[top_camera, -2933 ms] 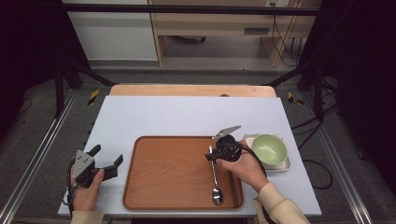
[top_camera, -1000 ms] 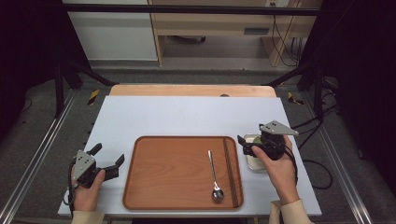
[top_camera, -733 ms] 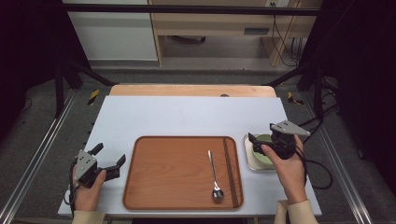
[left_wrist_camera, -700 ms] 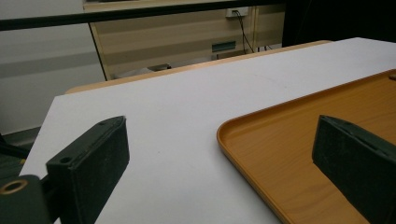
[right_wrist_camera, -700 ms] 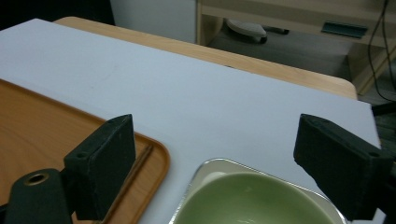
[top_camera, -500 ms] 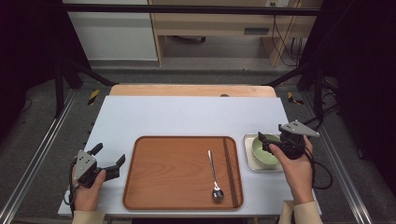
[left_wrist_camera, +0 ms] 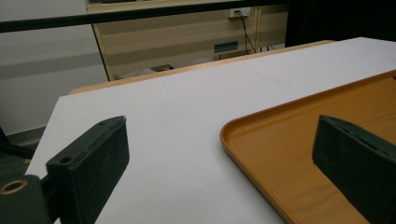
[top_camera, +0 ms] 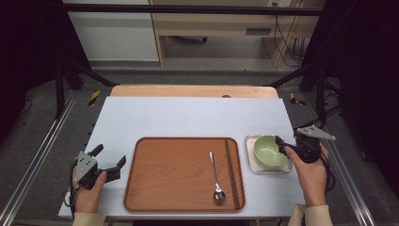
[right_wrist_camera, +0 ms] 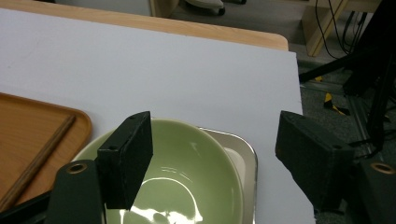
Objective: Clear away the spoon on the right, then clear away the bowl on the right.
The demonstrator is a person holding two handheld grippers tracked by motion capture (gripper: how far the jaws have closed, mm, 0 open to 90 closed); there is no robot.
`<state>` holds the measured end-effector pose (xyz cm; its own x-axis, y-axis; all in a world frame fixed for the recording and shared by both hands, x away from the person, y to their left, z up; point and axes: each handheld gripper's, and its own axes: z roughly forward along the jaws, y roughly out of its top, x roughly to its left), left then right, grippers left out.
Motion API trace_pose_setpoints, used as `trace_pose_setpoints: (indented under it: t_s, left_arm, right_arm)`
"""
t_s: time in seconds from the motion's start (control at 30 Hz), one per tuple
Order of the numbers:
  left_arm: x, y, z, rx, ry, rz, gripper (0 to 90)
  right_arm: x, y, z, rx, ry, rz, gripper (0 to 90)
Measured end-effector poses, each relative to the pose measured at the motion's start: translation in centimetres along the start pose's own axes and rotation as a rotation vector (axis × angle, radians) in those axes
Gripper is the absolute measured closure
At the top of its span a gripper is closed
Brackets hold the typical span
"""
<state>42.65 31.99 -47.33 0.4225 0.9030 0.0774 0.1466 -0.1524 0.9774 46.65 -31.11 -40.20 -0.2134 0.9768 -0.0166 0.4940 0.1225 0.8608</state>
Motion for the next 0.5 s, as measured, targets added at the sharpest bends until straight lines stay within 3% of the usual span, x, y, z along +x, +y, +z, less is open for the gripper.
trace_pose_setpoints:
  t_s: [0.5]
  left_arm:
    - [0.0,0.0,0.0,0.002,0.005,0.006,3.6]
  right_arm:
    - [-1.7,-1.8,1.0,0.096,-0.001,0.094,28.0]
